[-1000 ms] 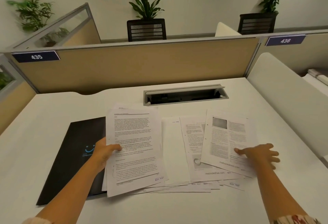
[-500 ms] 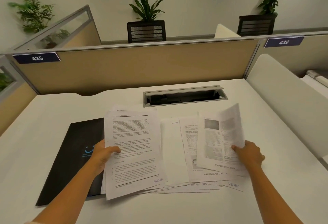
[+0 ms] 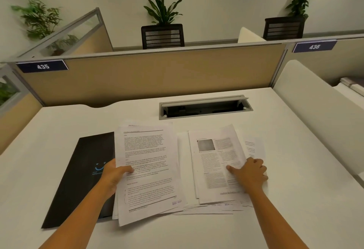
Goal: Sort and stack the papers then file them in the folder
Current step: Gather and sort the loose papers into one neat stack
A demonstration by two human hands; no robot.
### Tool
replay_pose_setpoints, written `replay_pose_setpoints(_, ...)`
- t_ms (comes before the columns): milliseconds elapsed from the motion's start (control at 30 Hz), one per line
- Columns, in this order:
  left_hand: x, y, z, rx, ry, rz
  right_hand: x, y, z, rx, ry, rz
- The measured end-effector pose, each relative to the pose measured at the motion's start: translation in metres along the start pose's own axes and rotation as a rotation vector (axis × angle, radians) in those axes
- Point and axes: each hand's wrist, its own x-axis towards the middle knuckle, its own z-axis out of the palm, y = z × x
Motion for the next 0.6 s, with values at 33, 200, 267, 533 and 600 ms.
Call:
replay_pose_setpoints(33, -0.001, -0.001, -0.001, -0.001, 0.002, 0.000, 0.000, -0.002, 0.000, 0.034, -0.005, 0.000)
replay_pose_setpoints(200, -0.004, -0.002, -0.003, -0.008, 0.010, 0.003, 0.008, -0.004, -0.007, 0.081, -0.028, 0.039)
replay_pose_setpoints(267, -0.004, -0.002, -0.006, -0.003, 0.017, 0.003, 0.011, -0.004, -0.011, 0.034, -0.042, 0.048)
replay_pose_setpoints(533, -0.005, 0.005, -0.023, 0.003, 0.044, 0.033, 0.000, -0.007, -0.010, 0.314, -0.013, -0.153)
replay_pose_setpoints(600, -0.004, 0.005, -0.027, 0.005, 0.045, 0.031, -0.005, -0.011, -0.006, 0.347, 0.010, -0.179)
